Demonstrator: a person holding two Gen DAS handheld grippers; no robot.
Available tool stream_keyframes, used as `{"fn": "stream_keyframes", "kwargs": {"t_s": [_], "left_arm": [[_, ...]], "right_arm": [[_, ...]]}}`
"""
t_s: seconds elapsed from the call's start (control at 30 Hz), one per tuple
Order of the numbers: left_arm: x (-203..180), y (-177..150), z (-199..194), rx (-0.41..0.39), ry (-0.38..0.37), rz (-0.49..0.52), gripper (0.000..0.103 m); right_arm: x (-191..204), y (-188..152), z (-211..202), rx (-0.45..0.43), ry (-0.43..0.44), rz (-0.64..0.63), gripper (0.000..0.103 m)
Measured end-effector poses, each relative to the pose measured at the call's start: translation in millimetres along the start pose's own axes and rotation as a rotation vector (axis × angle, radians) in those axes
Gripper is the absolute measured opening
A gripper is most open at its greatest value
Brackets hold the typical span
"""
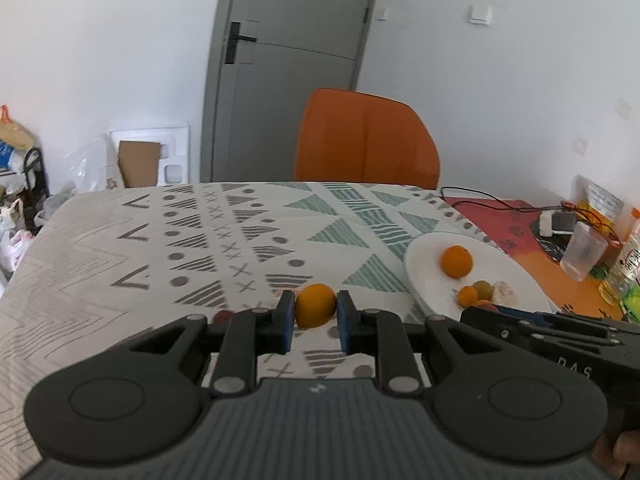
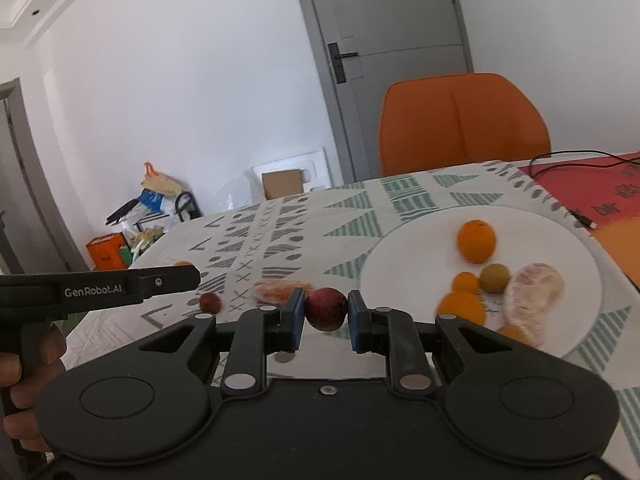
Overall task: Organize fruits
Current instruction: 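Carry the small orange and red plum over the plate and open both tools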
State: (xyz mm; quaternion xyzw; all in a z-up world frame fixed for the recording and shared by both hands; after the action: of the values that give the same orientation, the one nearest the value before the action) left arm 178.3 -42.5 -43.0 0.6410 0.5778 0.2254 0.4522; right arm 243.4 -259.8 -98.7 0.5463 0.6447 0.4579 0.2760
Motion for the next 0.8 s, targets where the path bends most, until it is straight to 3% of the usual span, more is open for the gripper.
{"fn": "stream_keyframes", "kwargs": {"t_s": [0.8], "left_arm": [[-74.6, 8.8, 61.5, 0.062, -0.078, 0.124, 0.020]], "right_arm": [[-96.9, -5.9, -7.9, -0.040, -0.083, 0.133, 0.021]]}}
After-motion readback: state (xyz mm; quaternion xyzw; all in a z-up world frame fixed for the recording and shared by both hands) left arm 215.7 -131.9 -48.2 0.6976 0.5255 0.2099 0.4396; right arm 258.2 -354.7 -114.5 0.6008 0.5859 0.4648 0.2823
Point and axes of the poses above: each gripper's, at about its wrist camera, not at the fingertips, and z roughly the way its jaws point, x to its left, y to its top, the point moved 4 cm from there along z, roughly the way its jaws point, and after that the axes turned 8 degrees about -y, right-handed, at the moved point
